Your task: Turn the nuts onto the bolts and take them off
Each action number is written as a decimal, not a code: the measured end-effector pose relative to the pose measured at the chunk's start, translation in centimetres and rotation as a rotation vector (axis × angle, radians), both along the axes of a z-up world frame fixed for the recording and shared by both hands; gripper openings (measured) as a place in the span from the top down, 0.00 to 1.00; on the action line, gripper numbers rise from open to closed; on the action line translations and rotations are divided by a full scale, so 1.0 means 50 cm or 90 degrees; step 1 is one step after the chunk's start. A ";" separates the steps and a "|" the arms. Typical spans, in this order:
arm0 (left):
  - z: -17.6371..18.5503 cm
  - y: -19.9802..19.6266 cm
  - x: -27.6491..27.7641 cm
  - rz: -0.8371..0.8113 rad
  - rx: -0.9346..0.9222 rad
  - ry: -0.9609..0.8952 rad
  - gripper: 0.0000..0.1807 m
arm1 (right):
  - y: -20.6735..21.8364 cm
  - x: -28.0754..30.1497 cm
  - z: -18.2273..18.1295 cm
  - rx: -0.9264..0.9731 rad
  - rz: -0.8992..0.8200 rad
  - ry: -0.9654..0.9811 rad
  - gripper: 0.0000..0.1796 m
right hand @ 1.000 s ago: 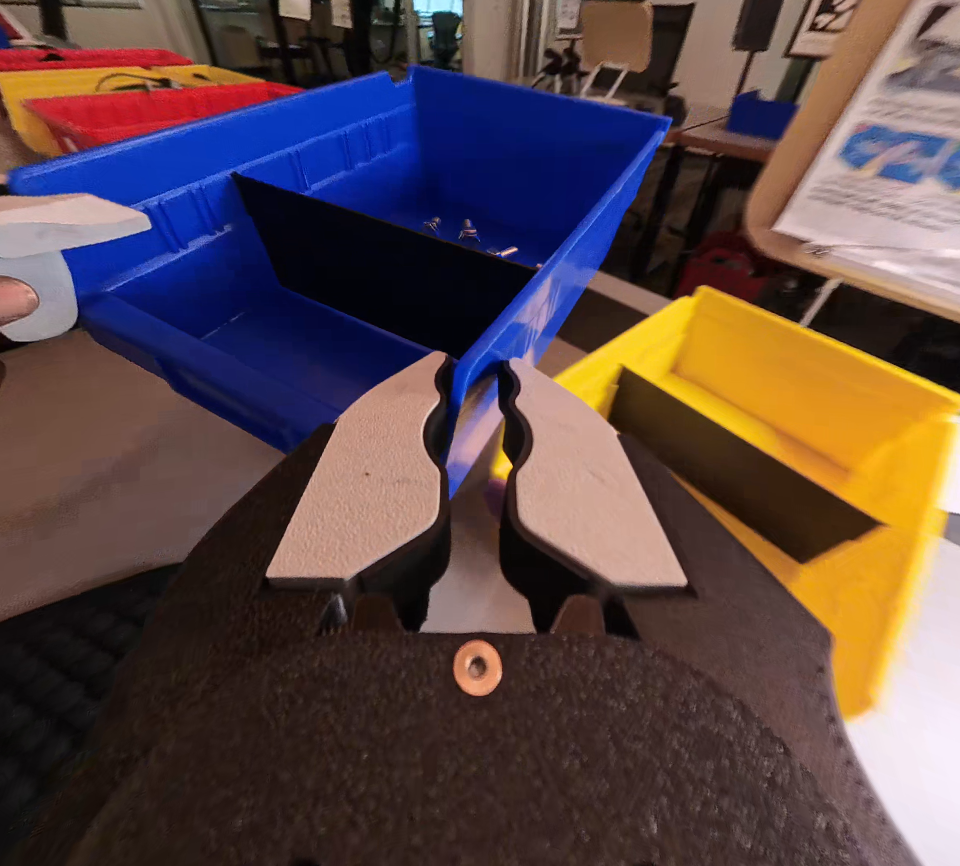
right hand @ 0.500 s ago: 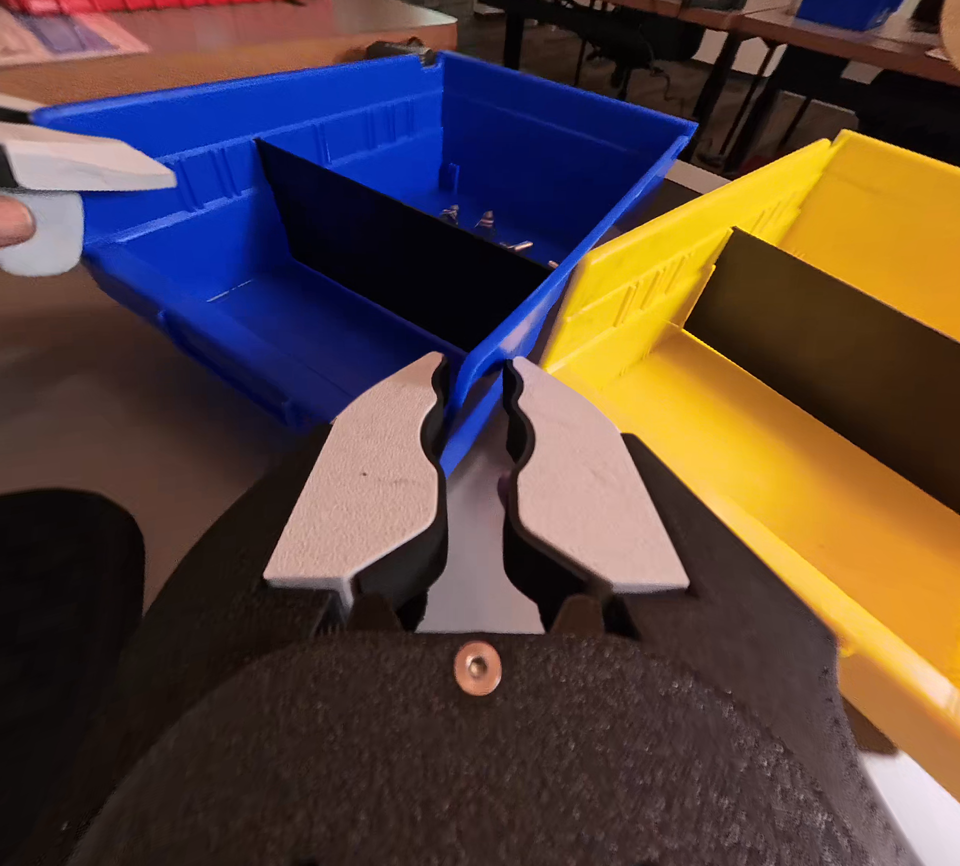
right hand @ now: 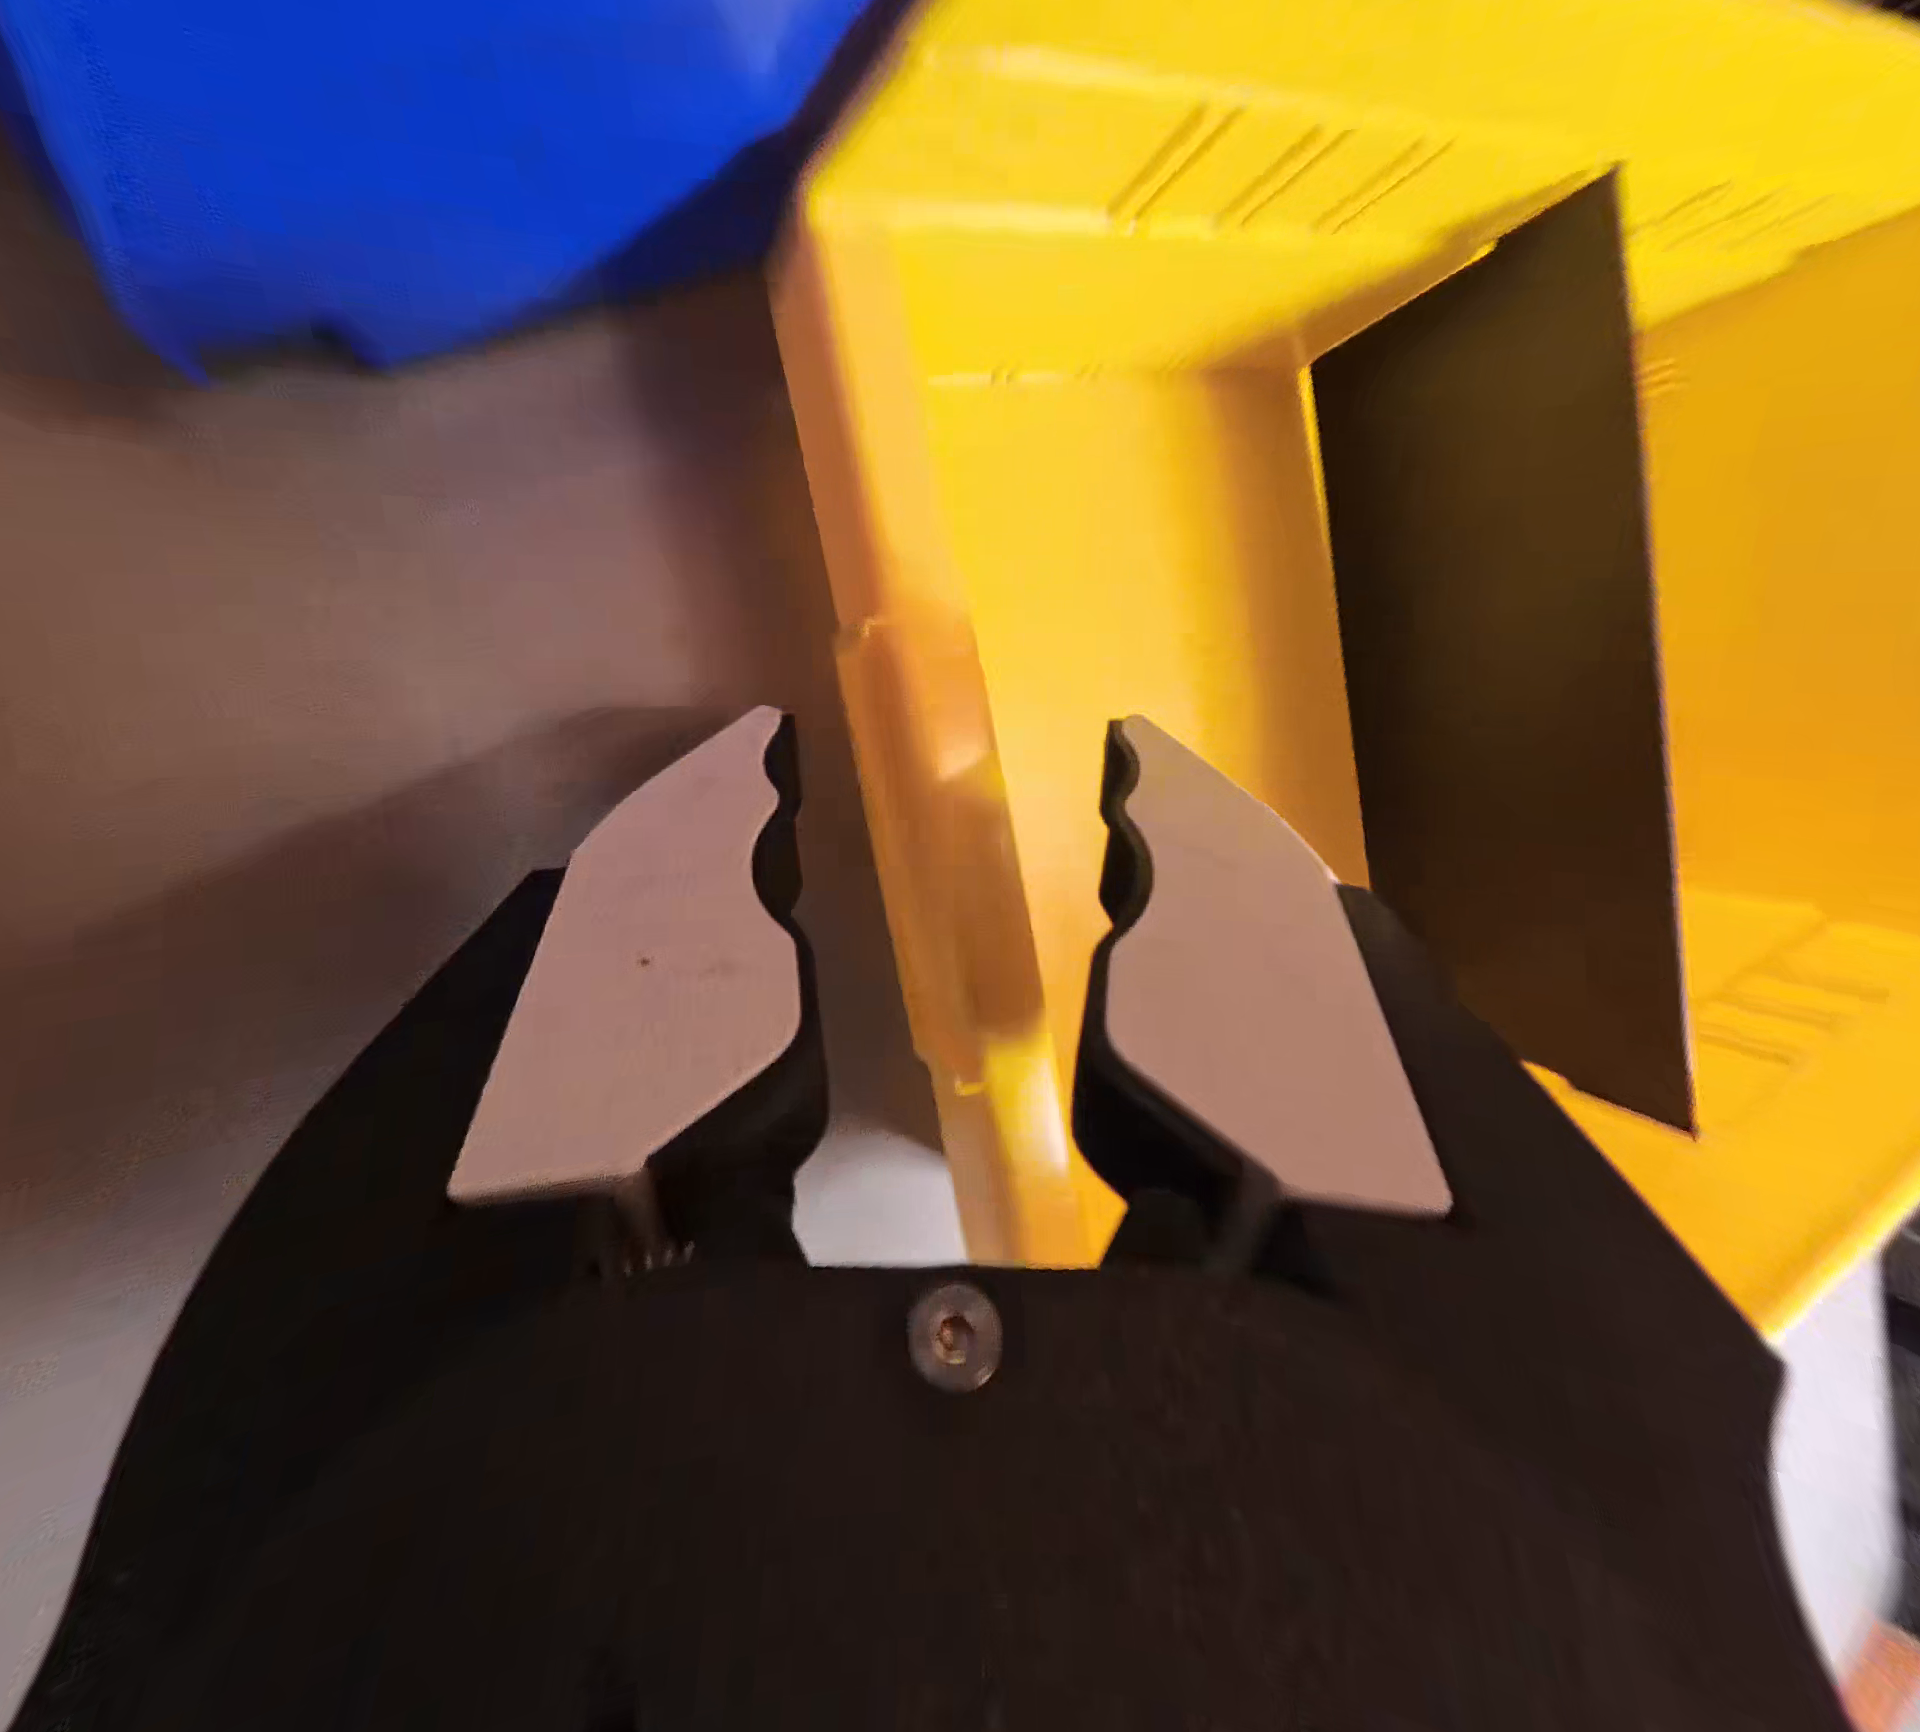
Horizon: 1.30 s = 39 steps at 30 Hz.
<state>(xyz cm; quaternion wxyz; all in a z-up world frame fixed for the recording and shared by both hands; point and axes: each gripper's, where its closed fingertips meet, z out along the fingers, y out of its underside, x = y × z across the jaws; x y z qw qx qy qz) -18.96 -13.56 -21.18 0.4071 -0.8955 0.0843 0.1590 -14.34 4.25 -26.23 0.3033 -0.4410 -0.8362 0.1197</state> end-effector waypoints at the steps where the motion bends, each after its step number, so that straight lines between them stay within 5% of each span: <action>1: -0.023 0.008 0.001 -0.017 -0.038 0.016 0.66 | 0.006 -0.002 -0.023 0.025 0.008 -0.031 0.72; 3: -0.069 0.014 -0.006 -0.044 -0.119 0.052 0.65 | 0.014 -0.005 -0.050 0.052 0.013 -0.062 0.82; 8: -0.142 0.015 -0.035 -0.075 -0.245 0.104 0.70 | 0.024 0.060 -0.050 0.036 -0.003 -0.085 0.82; 11: -0.150 0.024 -0.029 -0.107 -0.242 0.121 0.79 | 0.048 0.136 -0.051 0.041 -0.017 -0.077 0.82; 22: -0.149 0.080 -0.038 -0.091 -0.217 0.124 0.81 | 0.255 0.396 -0.048 0.083 -0.096 -0.082 0.82; 33: -0.152 0.117 -0.125 -0.114 -0.209 0.098 0.80 | 0.442 0.405 -0.047 0.128 -0.102 -0.067 0.83; 39: -0.147 0.137 -0.175 -0.071 -0.186 0.108 0.77 | 0.461 0.382 -0.011 0.120 -0.126 0.006 0.80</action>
